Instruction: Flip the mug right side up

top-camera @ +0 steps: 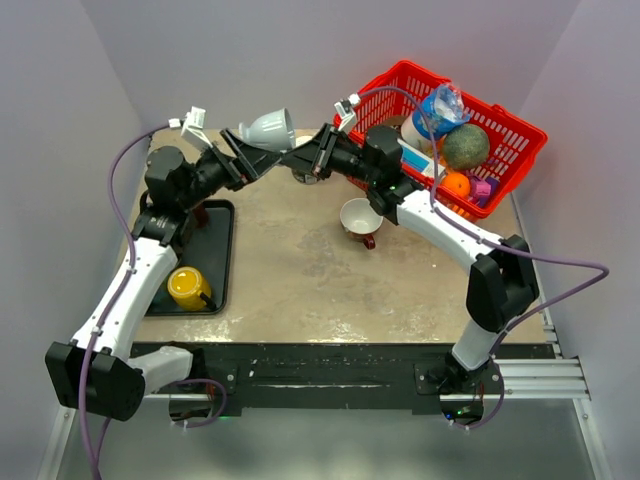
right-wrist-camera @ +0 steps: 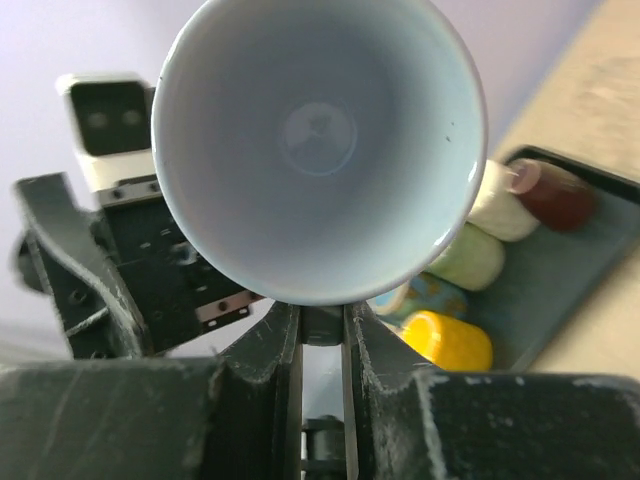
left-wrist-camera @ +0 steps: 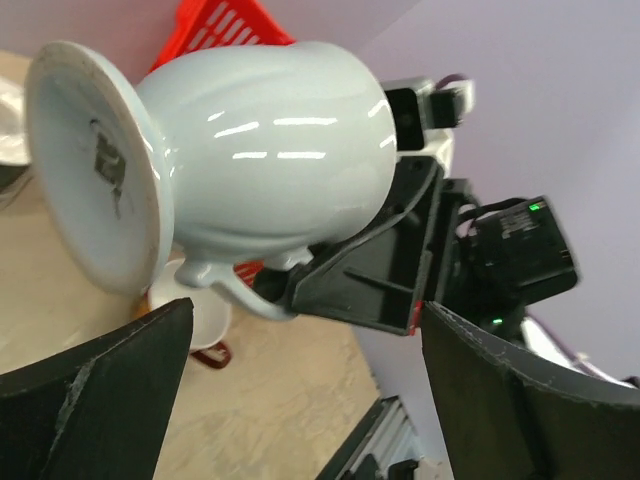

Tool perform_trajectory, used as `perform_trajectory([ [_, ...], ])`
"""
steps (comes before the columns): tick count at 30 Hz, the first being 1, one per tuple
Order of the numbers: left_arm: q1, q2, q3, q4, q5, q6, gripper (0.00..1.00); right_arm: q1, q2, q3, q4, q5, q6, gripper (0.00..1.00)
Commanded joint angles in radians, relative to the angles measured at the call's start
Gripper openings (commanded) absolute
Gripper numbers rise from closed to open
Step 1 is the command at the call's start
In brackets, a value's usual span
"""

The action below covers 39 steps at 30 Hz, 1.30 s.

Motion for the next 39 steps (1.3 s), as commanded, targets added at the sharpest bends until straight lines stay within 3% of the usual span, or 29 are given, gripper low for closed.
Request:
perform_trajectory([
  [1, -0.001, -0.044, 0.052, -0.288, -0.104, 0.213, 0.99, -0.009, -0.098, 0.069, -0.165, 0.143, -0.169, 0.00],
  [10, -0.001, -0.110, 0.095, -0.540, -0.408, 0.345, 0.99, -0.007, -0.127, 0.104, -0.513, 0.401, -0.383, 0.00],
  [17, -0.001, -0.121, 0.147, -0.645, -0.661, 0.353, 0.99, 0.094, -0.153, 0.066, -0.697, 0.657, -0.497, 0.00],
  [23, -0.001, -0.106, 0.170, -0.692, -0.715, 0.354, 0.99, 0.178, -0.110, 0.095, -0.829, 0.835, -0.514, 0.00],
  [29, -0.001, -0.103, 0.167, -0.705, -0.724, 0.350, 0.99, 0.201, -0.044, 0.091, -0.880, 0.901, -0.502, 0.00],
  [39, -0.001, -0.100, 0.167, -0.720, -0.723, 0.342, 0.99, 0.203, 0.180, 0.233, -0.941, 1.014, -0.506, 0.00],
])
